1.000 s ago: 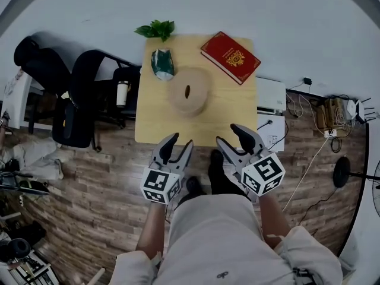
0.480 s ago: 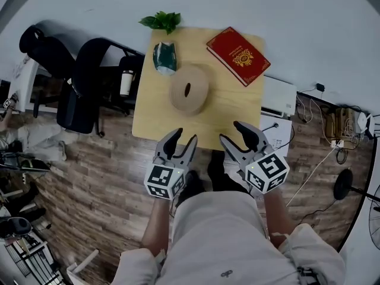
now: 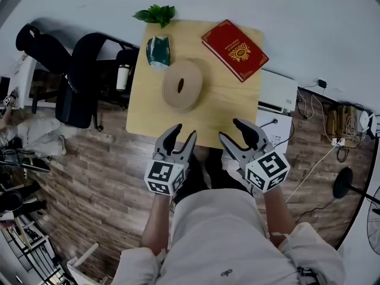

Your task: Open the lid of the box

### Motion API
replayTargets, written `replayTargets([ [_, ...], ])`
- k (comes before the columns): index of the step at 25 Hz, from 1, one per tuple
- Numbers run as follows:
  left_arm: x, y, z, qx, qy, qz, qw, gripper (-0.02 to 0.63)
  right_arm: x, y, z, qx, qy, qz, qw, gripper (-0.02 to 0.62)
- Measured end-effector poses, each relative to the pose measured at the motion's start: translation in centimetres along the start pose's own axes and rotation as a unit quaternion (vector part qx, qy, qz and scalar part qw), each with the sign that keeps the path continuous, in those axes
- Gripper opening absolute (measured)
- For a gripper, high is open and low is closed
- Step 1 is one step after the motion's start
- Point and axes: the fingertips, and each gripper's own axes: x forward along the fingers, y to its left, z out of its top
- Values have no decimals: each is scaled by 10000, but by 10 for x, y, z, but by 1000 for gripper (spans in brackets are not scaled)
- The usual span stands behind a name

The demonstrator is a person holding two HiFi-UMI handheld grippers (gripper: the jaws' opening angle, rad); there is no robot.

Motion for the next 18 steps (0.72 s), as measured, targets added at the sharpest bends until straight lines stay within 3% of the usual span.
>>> replayTargets([
  [18,23,38,-19,220,408,-36,9989,176,11,-14,1,68,81,-404,9991,212],
])
